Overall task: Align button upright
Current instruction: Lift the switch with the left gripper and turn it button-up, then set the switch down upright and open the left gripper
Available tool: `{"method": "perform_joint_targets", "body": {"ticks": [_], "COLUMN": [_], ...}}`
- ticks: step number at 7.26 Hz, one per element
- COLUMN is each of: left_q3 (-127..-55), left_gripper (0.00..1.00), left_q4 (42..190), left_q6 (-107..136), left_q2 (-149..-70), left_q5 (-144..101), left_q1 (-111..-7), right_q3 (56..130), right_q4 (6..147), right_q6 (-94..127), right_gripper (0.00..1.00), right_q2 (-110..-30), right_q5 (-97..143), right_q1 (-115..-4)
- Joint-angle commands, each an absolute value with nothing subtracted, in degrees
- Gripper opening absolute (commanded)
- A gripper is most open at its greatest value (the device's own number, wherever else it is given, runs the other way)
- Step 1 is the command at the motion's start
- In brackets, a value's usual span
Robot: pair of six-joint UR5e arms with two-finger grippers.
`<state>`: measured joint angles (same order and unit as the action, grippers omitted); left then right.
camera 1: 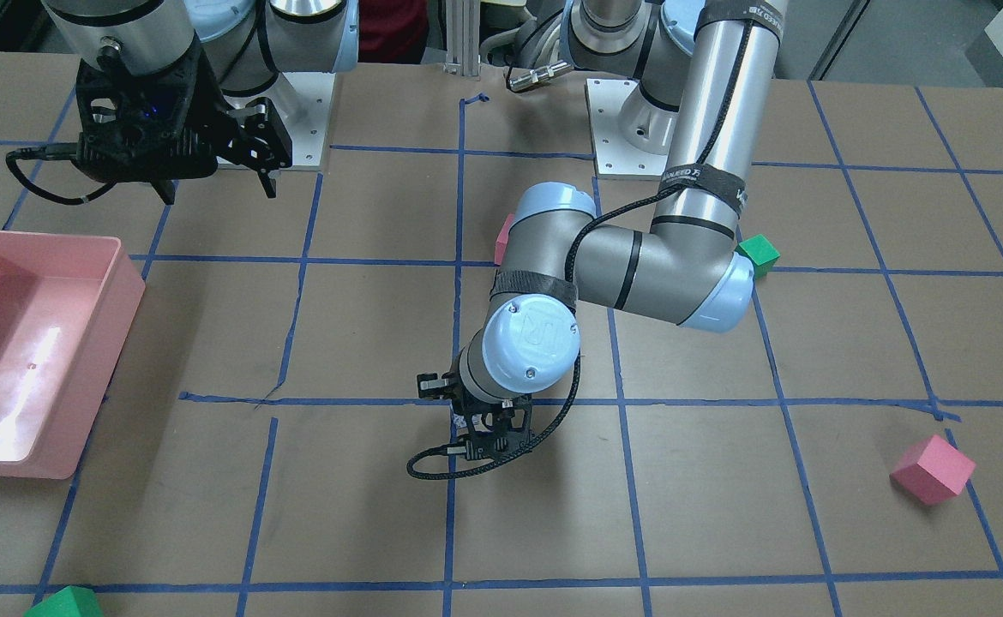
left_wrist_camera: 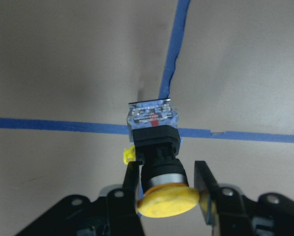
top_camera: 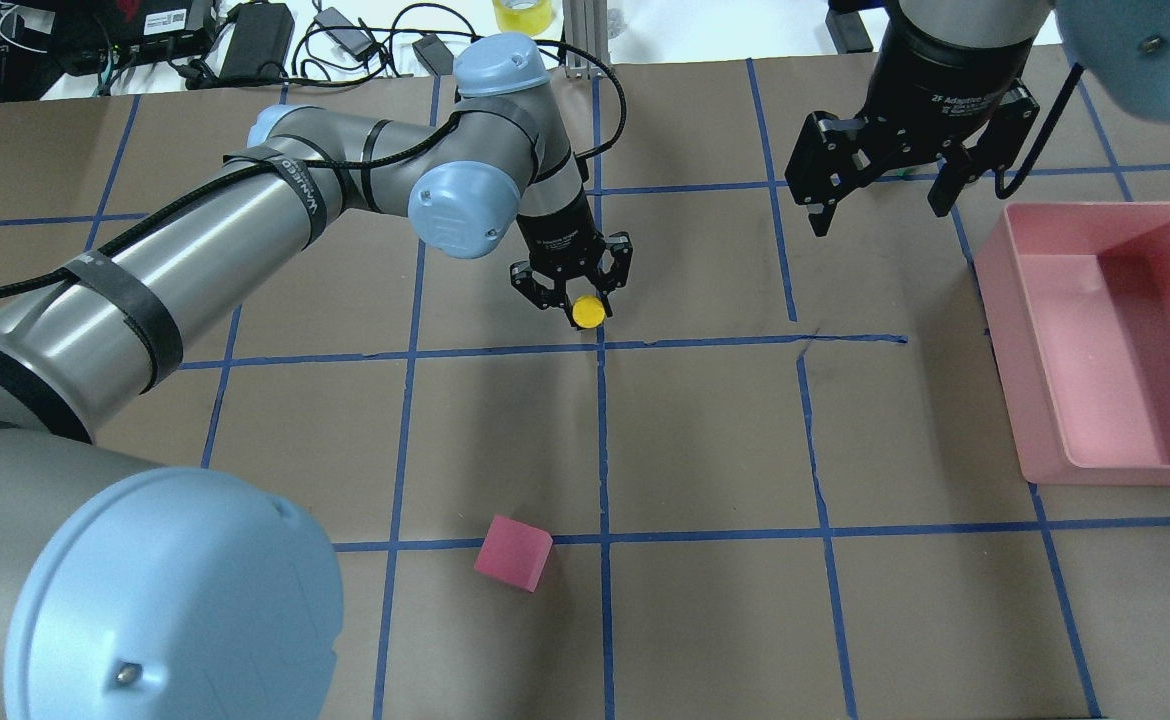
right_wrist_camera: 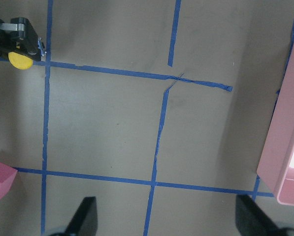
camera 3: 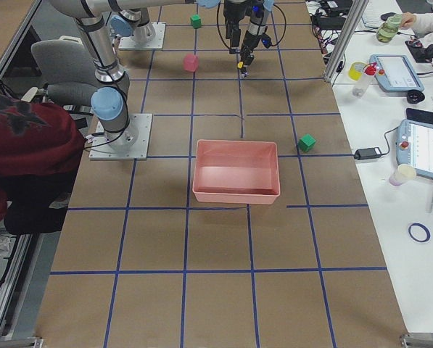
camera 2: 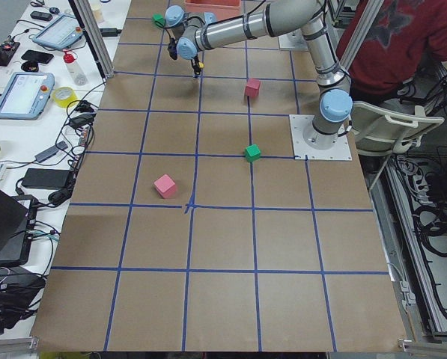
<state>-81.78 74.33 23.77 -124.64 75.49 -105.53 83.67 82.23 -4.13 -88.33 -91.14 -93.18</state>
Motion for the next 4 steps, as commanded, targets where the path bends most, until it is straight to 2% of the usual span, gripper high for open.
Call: {"method": "perform_joint_targets", "body": {"ticks": [1,4], "left_q3": [-82.0,-81.3], "left_gripper": [0.99,1.0], "left_q4": [74.2,74.2], "left_q6": [24.2,22.9], "left_q2": [-124.8,-122.5], "left_q5": [75.6,75.3], "left_q1": [-105.5,-104.2], "right_q3": [83.8,83.8], "right_q4": [82.3,82.4], "right_q6": [-4.1,-4.1], "right_gripper": [1.0,1.0], "right_q2": [-88.3,-88.3], "right_q5": [-91.3,-91.3], "right_q1": [-93.2,-93.2]}}
